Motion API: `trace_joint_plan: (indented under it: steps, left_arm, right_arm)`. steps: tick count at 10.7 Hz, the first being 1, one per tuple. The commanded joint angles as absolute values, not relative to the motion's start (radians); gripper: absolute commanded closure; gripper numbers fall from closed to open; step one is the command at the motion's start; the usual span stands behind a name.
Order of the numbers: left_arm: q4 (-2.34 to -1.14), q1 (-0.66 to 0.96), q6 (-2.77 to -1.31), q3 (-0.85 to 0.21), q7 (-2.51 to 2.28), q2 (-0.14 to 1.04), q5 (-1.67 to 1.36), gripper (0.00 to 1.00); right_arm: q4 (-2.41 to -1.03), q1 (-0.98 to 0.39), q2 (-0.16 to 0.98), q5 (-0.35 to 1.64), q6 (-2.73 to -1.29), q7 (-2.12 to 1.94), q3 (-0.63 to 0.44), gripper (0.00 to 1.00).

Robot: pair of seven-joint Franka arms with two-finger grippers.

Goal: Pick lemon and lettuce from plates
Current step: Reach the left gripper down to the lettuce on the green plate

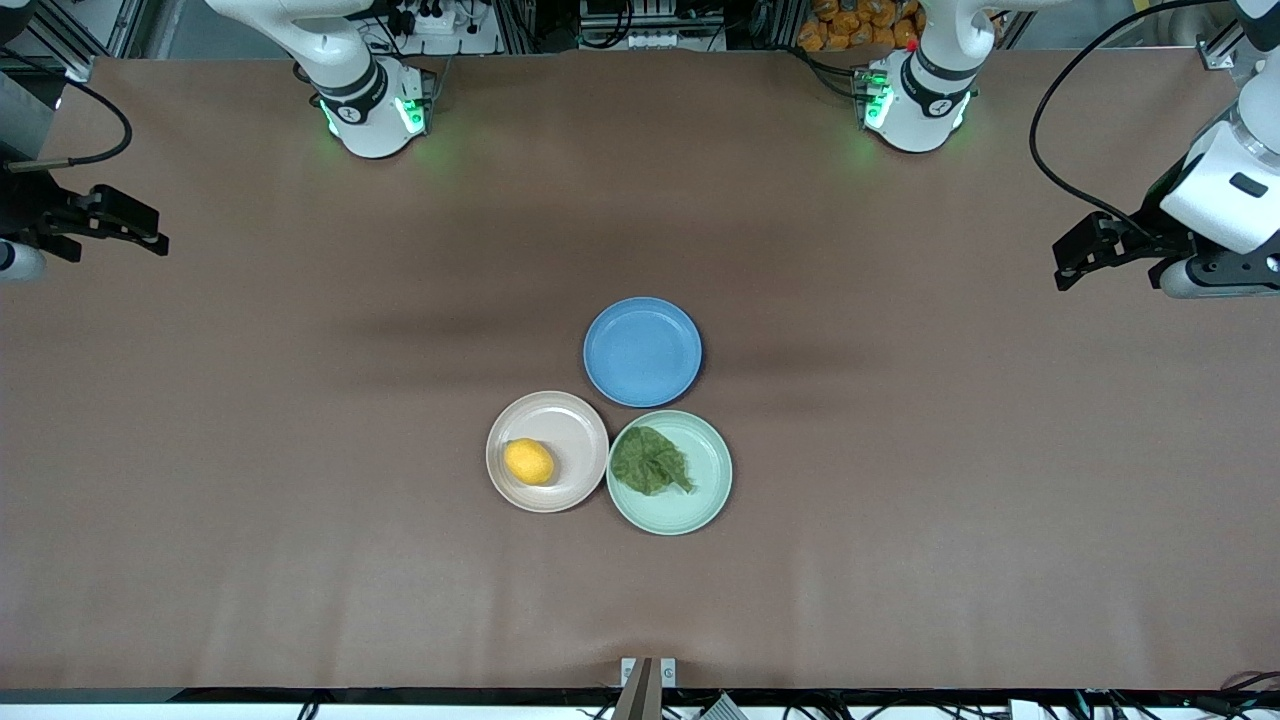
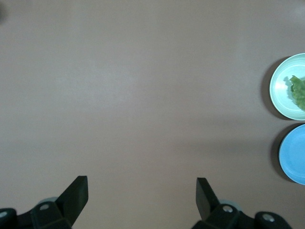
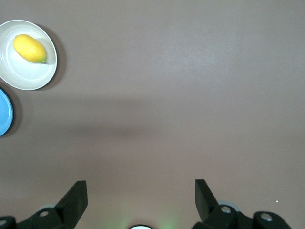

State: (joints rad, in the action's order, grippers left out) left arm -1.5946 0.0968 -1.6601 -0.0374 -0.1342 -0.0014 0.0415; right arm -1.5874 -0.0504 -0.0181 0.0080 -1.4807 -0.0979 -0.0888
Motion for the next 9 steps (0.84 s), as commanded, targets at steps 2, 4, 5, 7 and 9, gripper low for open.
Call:
trace_joint_plan:
  steps: [2,4,5,7,9]
  left_arm:
    - [-1.569,0.095,-1.638,-0.035,-0.112,0.006,0.026,0.0]
    - [-1.569,0.101,-1.644,-0.04,-0.106,0.035,0.023,0.0]
    - [-1.569,0.118,-1.675,-0.055,-0.118,0.061,0.021,0.0]
    - [-1.569,0.152,-1.799,-0.095,-0.117,0.116,0.011,0.0]
    - [-1.569,0.184,-1.976,-0.133,-0.12,0.201,-0.026,0.0]
  right_arm:
    - [-1.586,-0.044,-0.028,-0.009,-1.479,-0.091,-0.081,0.0]
    - [-1.586,-0.046,-0.028,-0.009,-1.479,-0.091,-0.081,0.0]
    - [-1.586,-0.045,-0.028,-0.009,-1.479,-0.091,-0.081,0.0]
    - [-1.586,-0.044,-0.028,-0.009,-1.479,-0.091,-0.081,0.0]
    - [-1.586,-0.044,-0.028,-0.009,-1.479,-0.091,-0.081,0.0]
